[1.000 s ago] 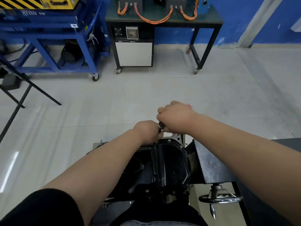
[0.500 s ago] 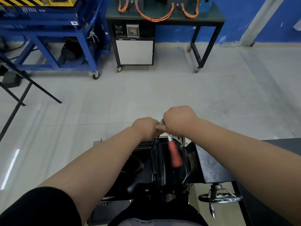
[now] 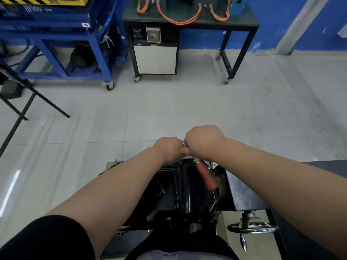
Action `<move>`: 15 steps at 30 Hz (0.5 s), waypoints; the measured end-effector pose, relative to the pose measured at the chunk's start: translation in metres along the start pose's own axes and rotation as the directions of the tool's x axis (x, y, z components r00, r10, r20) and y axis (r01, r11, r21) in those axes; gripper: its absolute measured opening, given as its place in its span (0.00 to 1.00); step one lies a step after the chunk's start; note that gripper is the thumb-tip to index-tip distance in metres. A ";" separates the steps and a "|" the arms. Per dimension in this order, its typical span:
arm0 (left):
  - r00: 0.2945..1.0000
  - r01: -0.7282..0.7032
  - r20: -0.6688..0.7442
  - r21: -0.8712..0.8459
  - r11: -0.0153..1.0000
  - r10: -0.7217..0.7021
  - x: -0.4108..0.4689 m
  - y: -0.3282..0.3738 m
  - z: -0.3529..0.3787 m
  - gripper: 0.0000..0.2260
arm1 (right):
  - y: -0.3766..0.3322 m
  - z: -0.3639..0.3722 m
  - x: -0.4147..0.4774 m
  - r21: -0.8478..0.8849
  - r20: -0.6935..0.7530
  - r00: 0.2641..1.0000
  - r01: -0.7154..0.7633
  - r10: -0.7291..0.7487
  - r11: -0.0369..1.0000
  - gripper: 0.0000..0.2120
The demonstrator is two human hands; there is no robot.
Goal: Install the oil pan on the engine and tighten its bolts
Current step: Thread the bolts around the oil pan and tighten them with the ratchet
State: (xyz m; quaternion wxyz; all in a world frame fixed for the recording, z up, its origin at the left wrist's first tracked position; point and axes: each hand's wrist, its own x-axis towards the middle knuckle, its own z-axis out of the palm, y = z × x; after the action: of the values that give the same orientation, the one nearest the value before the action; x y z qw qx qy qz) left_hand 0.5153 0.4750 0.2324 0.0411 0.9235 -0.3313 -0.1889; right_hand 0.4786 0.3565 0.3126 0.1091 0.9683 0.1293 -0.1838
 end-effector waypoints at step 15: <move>0.999 0.040 0.025 0.008 0.999 -0.041 -0.004 0.002 -0.001 0.12 | 0.000 0.000 -0.001 0.006 -0.090 0.991 0.097 -0.096 0.995 0.15</move>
State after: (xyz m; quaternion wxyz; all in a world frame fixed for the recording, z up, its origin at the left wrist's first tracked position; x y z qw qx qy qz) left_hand 0.5117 0.4760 0.2349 0.0296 0.9278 -0.3137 -0.1999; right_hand 0.4778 0.3560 0.3130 0.0890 0.9687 0.1800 -0.1460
